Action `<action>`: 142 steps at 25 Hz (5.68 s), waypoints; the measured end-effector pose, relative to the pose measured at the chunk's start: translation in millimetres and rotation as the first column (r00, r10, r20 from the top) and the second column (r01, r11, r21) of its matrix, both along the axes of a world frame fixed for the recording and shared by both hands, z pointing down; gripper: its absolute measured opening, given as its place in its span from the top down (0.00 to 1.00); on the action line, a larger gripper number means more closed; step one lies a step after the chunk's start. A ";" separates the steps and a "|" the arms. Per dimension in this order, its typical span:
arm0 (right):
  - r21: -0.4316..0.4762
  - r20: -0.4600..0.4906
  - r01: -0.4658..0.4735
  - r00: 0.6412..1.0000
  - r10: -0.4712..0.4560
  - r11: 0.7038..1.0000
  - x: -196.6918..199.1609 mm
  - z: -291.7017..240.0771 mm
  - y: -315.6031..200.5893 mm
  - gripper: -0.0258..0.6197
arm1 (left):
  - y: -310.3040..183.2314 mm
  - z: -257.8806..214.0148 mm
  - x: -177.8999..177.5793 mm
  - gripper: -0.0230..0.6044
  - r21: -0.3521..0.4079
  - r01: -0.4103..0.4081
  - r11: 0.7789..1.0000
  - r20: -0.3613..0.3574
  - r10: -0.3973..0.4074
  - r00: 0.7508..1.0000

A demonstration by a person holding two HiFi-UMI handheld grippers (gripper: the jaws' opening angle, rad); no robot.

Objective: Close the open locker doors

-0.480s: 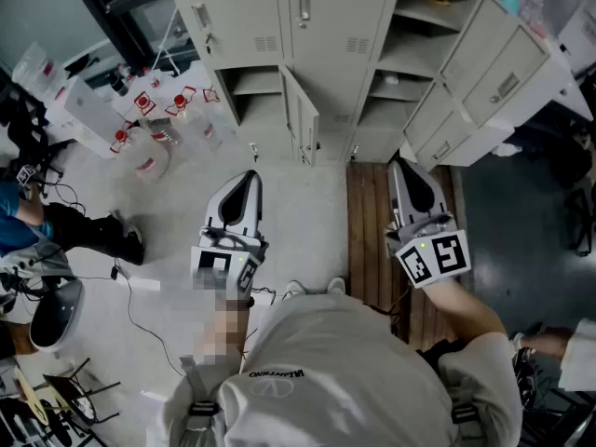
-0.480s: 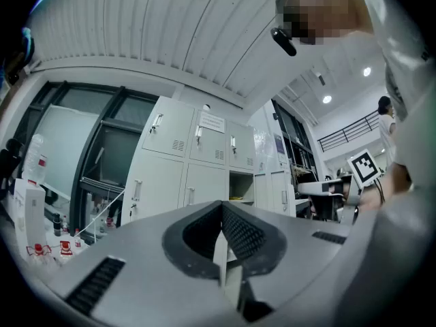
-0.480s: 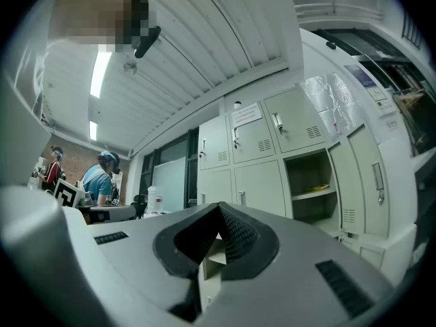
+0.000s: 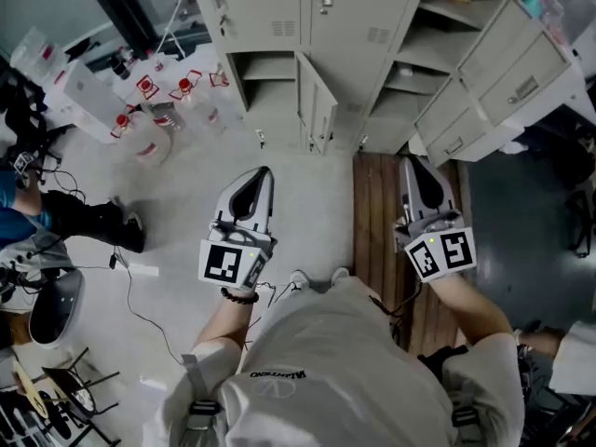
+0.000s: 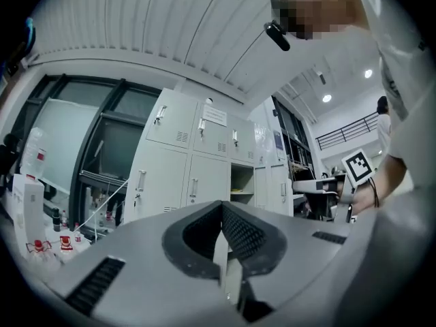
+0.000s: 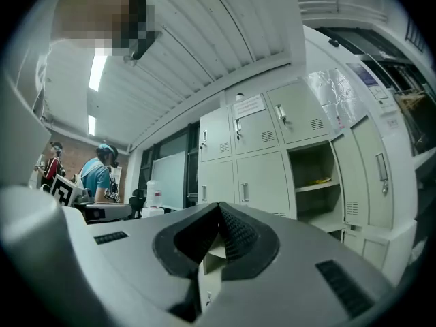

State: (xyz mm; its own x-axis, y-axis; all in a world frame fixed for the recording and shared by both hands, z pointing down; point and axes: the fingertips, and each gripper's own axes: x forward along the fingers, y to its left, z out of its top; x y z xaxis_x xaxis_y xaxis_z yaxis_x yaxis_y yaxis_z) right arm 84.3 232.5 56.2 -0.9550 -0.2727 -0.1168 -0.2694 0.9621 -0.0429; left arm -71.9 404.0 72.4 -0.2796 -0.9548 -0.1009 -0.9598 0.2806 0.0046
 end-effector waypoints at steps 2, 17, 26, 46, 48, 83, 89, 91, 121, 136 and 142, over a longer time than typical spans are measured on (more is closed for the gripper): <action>0.002 -0.018 -0.007 1.000 0.007 1.000 -8.5 9.4 -1.2 0.94 | -0.7 10.7 -5.3 0.96 -0.019 -0.004 1.000 -0.005 0.004 1.000; -0.028 -0.076 0.068 0.995 -0.070 0.997 -68.3 84.5 -68.1 0.92 | -95.6 89.1 -13.9 0.96 -0.120 0.001 0.993 -0.035 -0.005 0.999; -0.058 -0.123 0.214 0.968 -0.219 0.975 -110.2 141.9 -123.5 0.91 | -175.5 139.2 -36.3 0.96 -0.200 0.091 0.976 -0.044 -0.101 0.994; -0.086 -0.192 0.179 0.962 -0.193 0.980 -165.5 292.2 -161.7 0.90 | -299.3 318.7 -99.5 0.66 -0.348 0.213 0.913 -0.063 -0.249 0.966; -0.082 -0.192 0.168 0.964 -0.181 0.982 -170.0 301.7 -162.1 0.90 | -307.1 329.3 -103.8 0.66 -0.351 0.216 0.911 -0.073 -0.257 0.964; -0.010 -0.361 0.474 0.819 -0.446 0.880 -415.9 445.6 13.4 0.77 | -165.3 333.6 -248.7 0.82 -0.280 -0.220 0.934 0.038 0.240 0.970; -0.056 -0.333 0.455 0.831 -0.446 0.889 -456.8 444.7 19.0 0.78 | -92.2 371.5 -302.7 0.81 -0.252 -0.064 0.966 -0.144 0.028 0.989; -0.067 -0.319 0.440 0.841 -0.437 0.896 -472.8 445.2 19.4 0.78 | -79.5 398.7 -321.1 0.84 -0.301 -0.024 0.953 -0.130 -0.016 0.991; 0.034 -0.307 0.222 0.930 -0.202 0.974 -642.7 439.0 -42.1 0.89 | -215.5 483.4 -487.0 0.96 -0.319 0.044 0.947 -0.059 -0.066 0.996; -0.021 -0.285 0.100 0.953 -0.101 0.995 -600.6 432.4 -56.3 0.94 | -222.7 480.5 -502.6 0.96 -0.365 0.012 0.931 0.013 -0.008 1.000; -0.107 -0.229 0.043 0.971 -0.066 0.993 -493.4 418.6 -91.6 0.94 | -226.6 457.1 -451.3 0.96 -0.343 0.015 0.939 0.020 -0.008 1.000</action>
State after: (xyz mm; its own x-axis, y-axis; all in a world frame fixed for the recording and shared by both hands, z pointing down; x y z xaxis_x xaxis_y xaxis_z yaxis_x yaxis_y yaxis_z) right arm -409.0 140.9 474.8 -0.9665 -0.2185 0.1347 -0.2308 0.9695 -0.0830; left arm -523.2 177.4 529.5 -0.2919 -0.9292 0.2268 -0.9556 0.2731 -0.1110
